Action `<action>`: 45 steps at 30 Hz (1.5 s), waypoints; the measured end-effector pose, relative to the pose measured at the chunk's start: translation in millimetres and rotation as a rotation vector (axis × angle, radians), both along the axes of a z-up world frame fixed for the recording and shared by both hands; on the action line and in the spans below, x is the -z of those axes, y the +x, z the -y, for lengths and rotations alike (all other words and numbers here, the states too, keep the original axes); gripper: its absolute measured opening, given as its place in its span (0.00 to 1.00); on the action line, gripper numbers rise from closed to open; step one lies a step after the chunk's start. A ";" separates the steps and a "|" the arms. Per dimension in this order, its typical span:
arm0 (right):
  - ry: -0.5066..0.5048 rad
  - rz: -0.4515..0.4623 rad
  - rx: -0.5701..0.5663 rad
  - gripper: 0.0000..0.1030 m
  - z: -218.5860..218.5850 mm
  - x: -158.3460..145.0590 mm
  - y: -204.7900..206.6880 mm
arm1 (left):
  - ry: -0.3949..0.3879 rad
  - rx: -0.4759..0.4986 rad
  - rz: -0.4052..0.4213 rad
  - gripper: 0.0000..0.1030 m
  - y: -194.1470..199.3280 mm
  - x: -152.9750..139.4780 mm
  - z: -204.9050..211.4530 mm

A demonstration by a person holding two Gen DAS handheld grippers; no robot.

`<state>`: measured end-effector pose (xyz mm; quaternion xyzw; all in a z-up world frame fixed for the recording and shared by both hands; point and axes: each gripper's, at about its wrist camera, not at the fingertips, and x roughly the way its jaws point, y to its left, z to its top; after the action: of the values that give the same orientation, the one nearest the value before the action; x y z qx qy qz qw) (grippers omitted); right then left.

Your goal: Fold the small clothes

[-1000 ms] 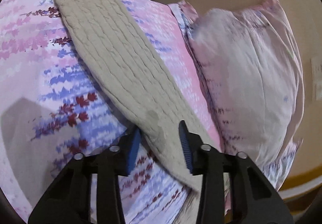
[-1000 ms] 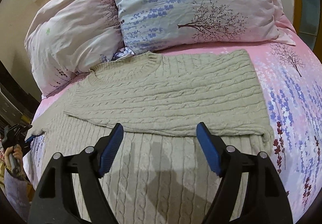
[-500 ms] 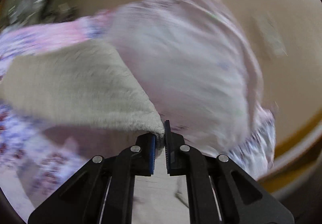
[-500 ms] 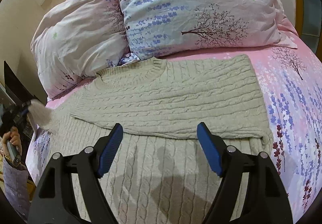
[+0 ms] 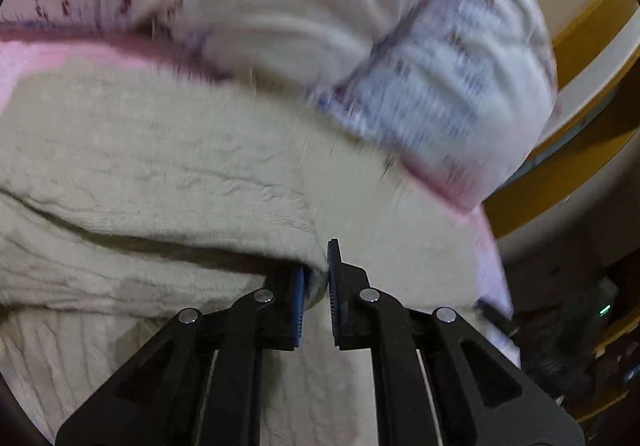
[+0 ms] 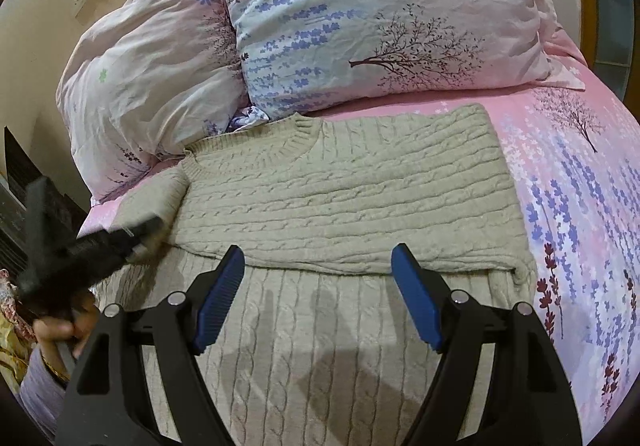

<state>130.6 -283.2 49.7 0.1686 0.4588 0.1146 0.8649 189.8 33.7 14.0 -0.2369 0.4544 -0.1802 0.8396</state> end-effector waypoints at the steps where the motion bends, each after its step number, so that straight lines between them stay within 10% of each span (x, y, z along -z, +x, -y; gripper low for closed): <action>1: -0.003 0.004 -0.005 0.74 -1.7 -1.5 0.7 | -0.007 0.000 0.005 0.10 -1.7 -0.3 -3.5; 5: -0.013 0.049 -0.072 0.73 -23.1 -15.0 7.2 | -0.052 -0.012 0.041 0.69 -17.0 -18.8 -28.6; 6: -0.015 0.062 -0.092 0.73 -30.1 -18.8 8.0 | -0.041 -0.031 0.070 0.71 -25.3 -25.9 -38.1; 16: -0.164 0.296 -0.551 0.55 -196.0 -63.2 21.3 | 0.338 -0.097 0.112 0.45 -66.6 -44.8 -115.4; 25: -0.308 0.277 -0.858 0.45 -341.9 -40.6 40.4 | 0.402 -0.107 0.049 0.45 -79.6 -27.8 -143.9; 36: -0.563 0.320 -0.935 0.43 -404.0 -5.3 30.3 | 0.403 -0.114 0.004 0.45 -97.9 -18.7 -160.9; 39: -0.559 0.307 -0.890 0.10 -401.1 -0.4 38.0 | 0.391 -0.123 0.001 0.45 -96.1 -17.9 -162.8; 45: -0.344 0.307 -0.722 0.06 -355.7 -29.5 56.0 | 0.351 -0.137 -0.005 0.45 -91.8 -15.9 -164.3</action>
<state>186.6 72.5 79.1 -0.1685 0.3667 0.3554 0.8431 98.0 197.9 29.9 -0.1179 0.4637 -0.0400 0.8772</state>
